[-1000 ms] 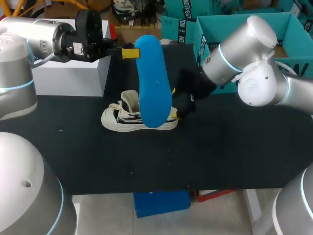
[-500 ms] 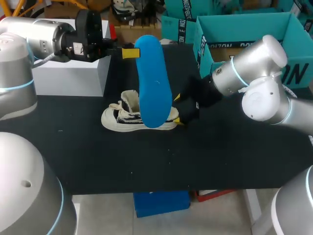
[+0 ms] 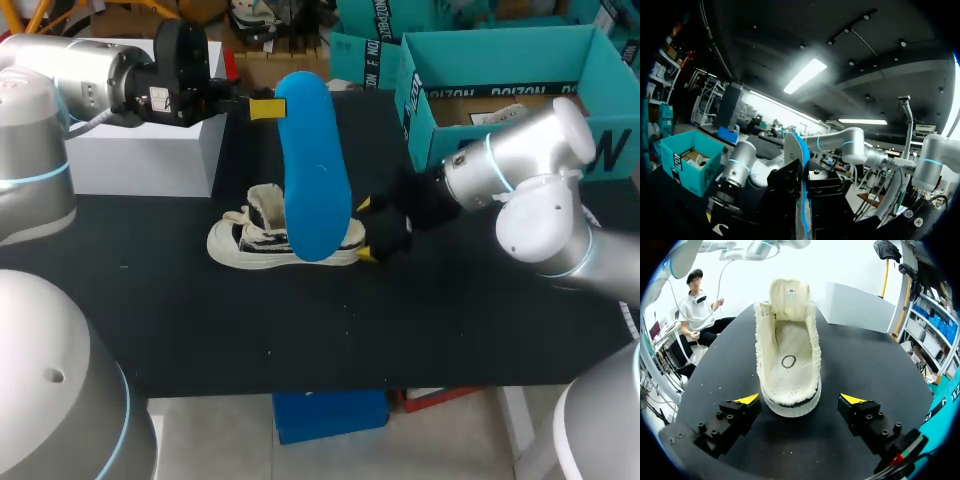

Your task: Take the shoe out of the shoebox, open the shoe tongue, remove and reinsert the insole, then place the shoe into the shoebox

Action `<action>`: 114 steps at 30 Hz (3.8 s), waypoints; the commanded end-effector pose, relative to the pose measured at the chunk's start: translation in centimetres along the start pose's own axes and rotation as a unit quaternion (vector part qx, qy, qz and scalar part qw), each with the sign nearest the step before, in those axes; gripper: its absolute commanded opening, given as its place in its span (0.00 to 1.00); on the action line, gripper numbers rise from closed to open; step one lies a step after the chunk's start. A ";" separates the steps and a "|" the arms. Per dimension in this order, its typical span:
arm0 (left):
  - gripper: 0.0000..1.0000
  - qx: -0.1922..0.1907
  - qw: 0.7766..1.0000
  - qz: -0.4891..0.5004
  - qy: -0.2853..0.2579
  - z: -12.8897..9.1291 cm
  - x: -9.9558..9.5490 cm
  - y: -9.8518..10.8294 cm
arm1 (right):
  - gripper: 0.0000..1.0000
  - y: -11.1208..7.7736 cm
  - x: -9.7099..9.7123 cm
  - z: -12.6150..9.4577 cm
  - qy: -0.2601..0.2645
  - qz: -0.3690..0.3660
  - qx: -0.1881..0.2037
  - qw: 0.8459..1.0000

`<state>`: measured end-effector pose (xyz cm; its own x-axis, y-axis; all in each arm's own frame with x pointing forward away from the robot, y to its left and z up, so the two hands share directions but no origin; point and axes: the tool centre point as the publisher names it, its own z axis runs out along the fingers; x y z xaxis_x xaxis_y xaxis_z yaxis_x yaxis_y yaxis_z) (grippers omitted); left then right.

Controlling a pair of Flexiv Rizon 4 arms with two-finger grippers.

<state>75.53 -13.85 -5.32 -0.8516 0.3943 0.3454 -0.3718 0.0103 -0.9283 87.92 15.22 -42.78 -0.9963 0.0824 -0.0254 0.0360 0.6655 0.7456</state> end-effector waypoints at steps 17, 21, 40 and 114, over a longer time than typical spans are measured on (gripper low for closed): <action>0.00 0.001 1.000 0.001 -0.002 0.1 0.1 0.1 | 1.00 -1.3 -0.1 1.0 0.004 -0.003 -0.012 1.000; 0.00 0.001 1.000 0.001 -0.002 0.1 0.1 0.1 | 1.00 -1.2 -0.2 0.8 0.003 -0.004 -0.009 1.000; 0.00 0.001 1.000 0.001 -0.002 0.1 0.1 0.1 | 1.00 1.2 -2.0 -3.7 0.016 -0.007 0.199 0.980; 0.00 0.001 1.000 0.001 -0.002 0.1 0.1 0.1 | 1.00 8.9 -3.5 6.0 0.064 -0.034 0.354 0.932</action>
<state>75.52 -13.84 -5.32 -0.8516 0.3942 0.3455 -0.3718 0.0102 -0.9283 92.01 24.89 -39.53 -0.9979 -0.0373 0.0528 -0.0306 0.9921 0.1221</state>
